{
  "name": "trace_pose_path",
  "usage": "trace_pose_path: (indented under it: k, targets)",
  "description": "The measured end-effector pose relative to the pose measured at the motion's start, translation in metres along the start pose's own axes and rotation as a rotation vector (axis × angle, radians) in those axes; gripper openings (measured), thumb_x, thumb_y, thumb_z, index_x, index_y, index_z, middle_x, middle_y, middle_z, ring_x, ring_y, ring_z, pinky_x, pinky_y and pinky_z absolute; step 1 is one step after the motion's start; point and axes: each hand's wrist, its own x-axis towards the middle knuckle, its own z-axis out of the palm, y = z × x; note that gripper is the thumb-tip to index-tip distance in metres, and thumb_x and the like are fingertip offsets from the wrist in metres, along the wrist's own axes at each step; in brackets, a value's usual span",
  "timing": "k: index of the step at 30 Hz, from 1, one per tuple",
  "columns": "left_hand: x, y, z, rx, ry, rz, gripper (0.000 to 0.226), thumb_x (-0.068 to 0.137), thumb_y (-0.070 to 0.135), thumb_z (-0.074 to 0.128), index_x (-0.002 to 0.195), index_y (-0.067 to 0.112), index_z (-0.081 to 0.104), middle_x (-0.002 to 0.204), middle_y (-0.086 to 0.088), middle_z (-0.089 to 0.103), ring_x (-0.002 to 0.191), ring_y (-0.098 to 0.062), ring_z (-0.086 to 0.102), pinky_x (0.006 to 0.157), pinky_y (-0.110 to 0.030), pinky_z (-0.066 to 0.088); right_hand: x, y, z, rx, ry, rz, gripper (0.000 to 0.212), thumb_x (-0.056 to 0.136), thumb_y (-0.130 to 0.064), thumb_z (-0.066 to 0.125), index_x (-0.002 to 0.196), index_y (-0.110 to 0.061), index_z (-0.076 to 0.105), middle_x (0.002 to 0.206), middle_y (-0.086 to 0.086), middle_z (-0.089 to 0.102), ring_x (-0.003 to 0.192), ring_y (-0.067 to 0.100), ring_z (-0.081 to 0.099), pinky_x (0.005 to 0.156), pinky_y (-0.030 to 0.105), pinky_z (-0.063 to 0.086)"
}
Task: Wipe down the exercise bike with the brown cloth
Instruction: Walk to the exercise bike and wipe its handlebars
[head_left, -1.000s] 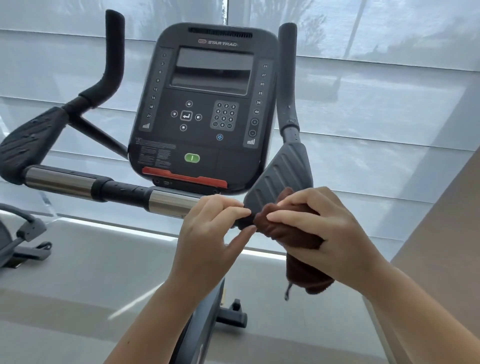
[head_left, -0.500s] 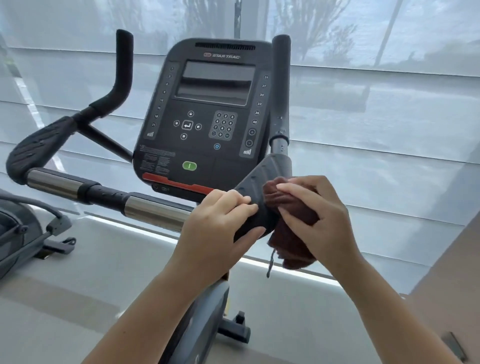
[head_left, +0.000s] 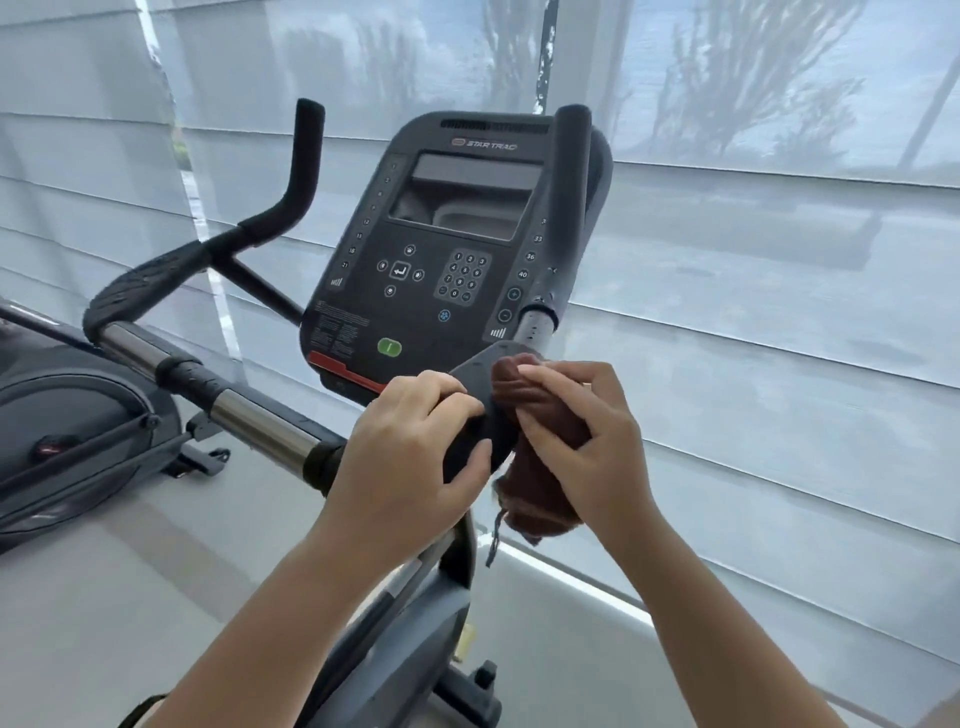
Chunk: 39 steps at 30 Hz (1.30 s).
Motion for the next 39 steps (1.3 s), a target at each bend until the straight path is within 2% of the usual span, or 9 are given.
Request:
trace_pose_path:
  k: [4,7,12,15,20,26,29,36,39]
  targets:
    - [0.015,0.002,-0.001,-0.014,-0.033,-0.018,0.036,0.079,0.038,0.047,0.096,0.012,0.065,0.097,0.0,0.06,0.089,-0.018,0.054,0.078,-0.036,0.049,0.021,0.008,-0.027,-0.068,-0.166,-0.12,0.035,0.074,-0.015,0.067,0.109,-0.02,0.066,0.103,0.003,0.057,0.099,0.001,0.052,0.089,0.009,0.037]
    - [0.039,0.004,-0.002,-0.027,-0.103,-0.002,0.039,0.078,0.042,0.05,0.101,0.014,0.064,0.103,0.002,0.06,0.095,-0.018,0.054,0.082,-0.039,0.049,0.061,0.019,-0.041,-0.133,-0.05,-0.148,0.036,0.075,-0.015,0.066,0.111,-0.018,0.066,0.102,0.001,0.055,0.096,-0.002,0.05,0.089,0.01,0.037]
    - [0.065,-0.005,0.002,0.035,-0.226,0.154,0.048,0.077,0.051,0.043,0.104,0.019,0.066,0.097,0.005,0.061,0.088,-0.016,0.054,0.076,-0.039,0.05,0.145,0.036,-0.035,-0.351,0.056,-0.186,0.034,0.079,-0.018,0.065,0.113,-0.016,0.065,0.106,0.01,0.054,0.102,0.028,0.05,0.094,0.024,0.037]
    - [0.071,-0.019,0.0,0.004,-0.252,0.243,0.048,0.077,0.054,0.044,0.103,0.021,0.068,0.091,0.008,0.061,0.082,-0.014,0.054,0.075,-0.034,0.049,0.2,0.038,-0.02,-0.491,0.11,-0.245,0.035,0.08,-0.018,0.065,0.115,-0.016,0.064,0.114,0.013,0.053,0.106,0.031,0.045,0.092,0.019,0.031]
    - [0.078,-0.037,-0.004,-0.05,-0.297,0.365,0.048,0.079,0.055,0.045,0.109,0.026,0.067,0.097,0.013,0.062,0.088,-0.009,0.057,0.08,-0.025,0.047,0.216,0.049,0.004,-0.705,0.073,-0.236,0.027,0.079,-0.018,0.066,0.106,-0.015,0.067,0.116,0.013,0.052,0.104,0.04,0.041,0.089,0.039,0.042]
    - [0.082,-0.049,-0.006,-0.02,-0.331,0.49,0.048,0.08,0.054,0.041,0.107,0.025,0.068,0.101,0.011,0.065,0.087,-0.01,0.06,0.082,-0.012,0.034,0.138,0.045,-0.025,-0.357,-0.163,-0.019,0.023,0.081,-0.017,0.068,0.097,-0.034,0.066,0.097,0.0,0.056,0.091,-0.003,0.051,0.084,0.006,0.033]
    - [0.092,-0.051,-0.006,-0.061,-0.35,0.526,0.047,0.08,0.053,0.042,0.104,0.024,0.069,0.098,0.009,0.065,0.087,-0.014,0.061,0.077,-0.03,0.052,0.119,0.035,-0.032,-0.365,-0.229,-0.074,0.028,0.078,-0.021,0.066,0.1,-0.038,0.063,0.095,-0.004,0.054,0.092,-0.004,0.05,0.086,0.005,0.033]
    - [0.105,-0.054,0.009,-0.074,-0.274,0.534,0.044,0.082,0.048,0.045,0.103,0.018,0.068,0.101,0.004,0.064,0.089,-0.016,0.061,0.075,-0.036,0.053,0.212,0.04,-0.034,-0.476,0.216,-0.188,0.033,0.078,-0.017,0.066,0.112,-0.016,0.066,0.108,0.011,0.051,0.103,0.027,0.053,0.098,0.036,0.042]
    - [0.11,-0.06,0.014,-0.075,-0.26,0.536,0.041,0.083,0.046,0.047,0.102,0.018,0.069,0.103,0.005,0.064,0.091,-0.013,0.06,0.076,-0.034,0.053,0.23,0.053,-0.03,-0.449,0.15,-0.153,0.035,0.08,-0.016,0.067,0.115,-0.016,0.064,0.108,0.007,0.045,0.103,0.025,0.053,0.099,0.023,0.038]
